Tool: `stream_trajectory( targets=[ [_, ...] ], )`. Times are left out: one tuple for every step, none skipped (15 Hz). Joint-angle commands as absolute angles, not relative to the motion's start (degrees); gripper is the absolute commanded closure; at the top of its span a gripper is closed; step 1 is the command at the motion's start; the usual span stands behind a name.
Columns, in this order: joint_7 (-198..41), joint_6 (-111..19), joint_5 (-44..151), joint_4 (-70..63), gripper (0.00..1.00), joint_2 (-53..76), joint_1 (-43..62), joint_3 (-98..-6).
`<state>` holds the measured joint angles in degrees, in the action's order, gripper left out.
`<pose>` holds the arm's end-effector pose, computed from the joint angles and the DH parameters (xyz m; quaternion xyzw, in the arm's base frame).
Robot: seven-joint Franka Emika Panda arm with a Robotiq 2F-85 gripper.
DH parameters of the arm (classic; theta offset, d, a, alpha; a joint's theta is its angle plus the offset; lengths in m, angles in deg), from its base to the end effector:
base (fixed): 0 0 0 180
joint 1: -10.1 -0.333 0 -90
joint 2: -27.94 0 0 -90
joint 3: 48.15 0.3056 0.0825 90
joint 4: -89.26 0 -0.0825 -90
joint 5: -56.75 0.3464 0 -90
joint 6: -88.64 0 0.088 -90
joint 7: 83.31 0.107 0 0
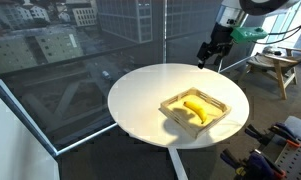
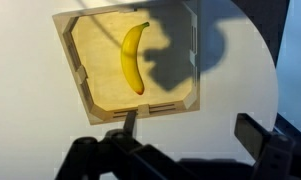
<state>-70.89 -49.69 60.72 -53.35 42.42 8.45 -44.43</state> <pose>0.4305 0.0412 0.4106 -0.9923 0.0852 -0.0851 0.0306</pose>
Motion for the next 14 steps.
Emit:
stream_trajectory(
  targets=[
    [-68.8, -47.8, 58.5, -51.2, 0.0, 41.2, 9.4, -43.9],
    [-68.6, -47.4, 58.2, -50.8, 0.0, 40.8, 9.5, -43.9],
    [-68.1, -46.8, 57.7, -50.3, 0.0, 40.6, 9.6, -43.9],
    [-67.8, -45.9, 57.3, -49.8, 0.0, 40.3, 9.6, -43.9],
    [-67.7, -45.0, 57.0, -49.2, 0.0, 40.0, 9.6, -43.9],
    [-67.7, -43.7, 57.1, -48.5, 0.0, 39.8, 9.5, -44.0],
    [-67.5, -42.7, 57.0, -47.8, 0.0, 39.6, 9.5, -44.0],
    [-67.7, -41.7, 57.2, -47.1, 0.0, 39.5, 9.3, -44.1],
    [-67.8, -40.8, 57.4, -46.4, 0.0, 39.4, 9.3, -44.2],
    [-67.7, -40.0, 57.3, -45.8, 0.0, 39.2, 9.3, -44.2],
    [-67.8, -39.1, 57.4, -45.1, 0.0, 38.9, 9.3, -44.2],
    [-67.8, -38.3, 57.5, -44.4, 0.0, 38.7, 9.2, -44.3],
    [-67.8, -37.6, 57.5, -43.8, 0.0, 38.4, 9.2, -44.3],
    [-67.7, -37.0, 57.4, -43.2, 0.0, 38.0, 9.3, -44.3]
  ],
)
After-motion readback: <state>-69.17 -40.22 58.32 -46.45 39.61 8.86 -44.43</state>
